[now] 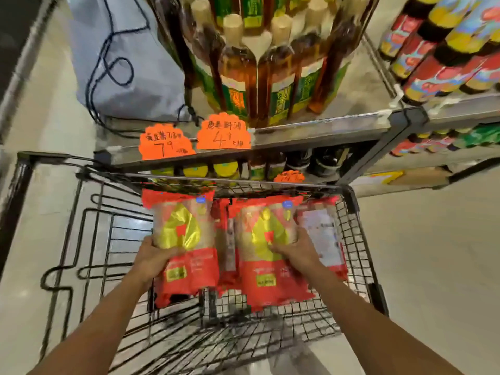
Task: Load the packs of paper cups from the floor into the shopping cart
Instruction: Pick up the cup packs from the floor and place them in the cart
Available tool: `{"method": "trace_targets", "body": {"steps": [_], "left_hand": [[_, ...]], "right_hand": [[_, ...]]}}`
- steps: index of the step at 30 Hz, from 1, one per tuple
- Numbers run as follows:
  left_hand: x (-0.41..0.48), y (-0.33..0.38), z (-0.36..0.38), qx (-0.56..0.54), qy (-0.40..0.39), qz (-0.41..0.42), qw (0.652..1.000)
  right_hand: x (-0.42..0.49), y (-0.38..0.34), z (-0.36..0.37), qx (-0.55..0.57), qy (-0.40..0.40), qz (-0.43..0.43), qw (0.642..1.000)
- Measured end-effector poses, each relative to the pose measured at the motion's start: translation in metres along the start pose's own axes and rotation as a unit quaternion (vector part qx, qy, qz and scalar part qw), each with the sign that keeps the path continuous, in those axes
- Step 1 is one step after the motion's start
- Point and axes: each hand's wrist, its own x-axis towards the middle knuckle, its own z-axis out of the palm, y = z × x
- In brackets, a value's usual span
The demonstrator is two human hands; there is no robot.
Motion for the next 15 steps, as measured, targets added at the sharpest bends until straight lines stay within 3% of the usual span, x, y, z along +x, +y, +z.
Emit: {"method": "trace_targets", "body": {"steps": [6,12,15], "left_hand": [[0.052,-0.029,0.007,0.076,0.024,-0.028,0.996],[0.044,-0.022,0.016,0.203,0.038,0.037,0.978],[0.024,-0.003,0.012,0.269,0.025,0.116,0.956]], "right_hand": [[0.042,0.011,0.028,-0.04,-0.011,0.053,0.998],[0.028,-0.004,0.02,-0.136,0.056,0.014,0.989],[-0.002,-0.025,0.016,-0.206,0.064,-0.036,0.976]]}}
